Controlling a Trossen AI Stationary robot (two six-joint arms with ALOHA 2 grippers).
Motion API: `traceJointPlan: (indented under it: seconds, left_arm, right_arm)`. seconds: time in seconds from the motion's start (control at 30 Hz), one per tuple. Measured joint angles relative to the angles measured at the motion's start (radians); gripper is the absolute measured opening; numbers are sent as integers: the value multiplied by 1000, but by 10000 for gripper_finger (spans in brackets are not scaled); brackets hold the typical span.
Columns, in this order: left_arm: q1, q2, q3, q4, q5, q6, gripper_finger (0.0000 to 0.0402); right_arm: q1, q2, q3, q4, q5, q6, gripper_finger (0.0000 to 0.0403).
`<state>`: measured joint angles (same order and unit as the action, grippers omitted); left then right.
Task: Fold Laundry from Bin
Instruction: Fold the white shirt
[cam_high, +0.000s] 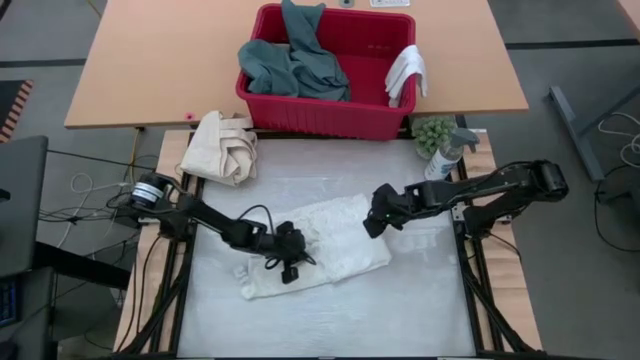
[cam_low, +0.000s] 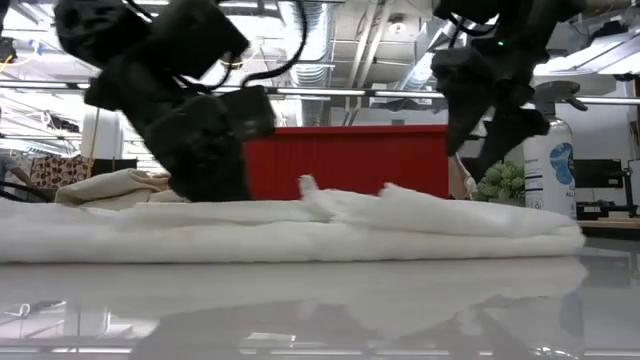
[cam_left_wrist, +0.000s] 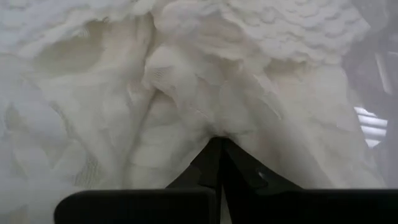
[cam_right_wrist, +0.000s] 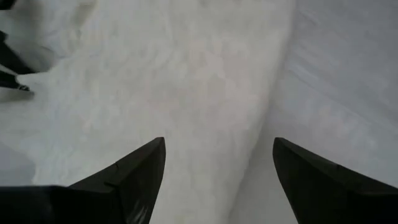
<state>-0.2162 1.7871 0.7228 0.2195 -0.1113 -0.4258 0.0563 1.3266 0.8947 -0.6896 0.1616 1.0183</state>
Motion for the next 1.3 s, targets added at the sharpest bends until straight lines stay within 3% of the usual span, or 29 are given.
traceJointPlan:
  seconds: [0.23,0.37,0.5,0.67,0.8,0.93,1.07,1.3]
  left_arm:
    - [66,29,90,-52,95,34,0]
    - [94,-44,124,-186,89,53,0]
    - [115,-149,156,-266,87,66,0]
    - [118,-232,179,-265,83,75,0]
    - [120,-246,181,-71,37,58,0]
    - [148,-147,174,135,51,90,0]
    - [168,26,194,308,136,41,0]
    - [175,183,305,287,146,36,0]
  right_arm:
    - [-92,3,0,-119,-51,-65,320]
    - [-180,2,-9,-113,-81,-177,320]
    - [-257,-21,-87,-12,-200,-224,320]
    - [-269,-40,-171,124,-257,-215,320]
    - [-236,-40,-206,157,-277,-199,320]
    - [-212,-40,-211,163,-276,-193,320]
    - [-191,-40,-211,177,-276,-175,320]
    - [-189,-31,-278,317,-269,-119,320]
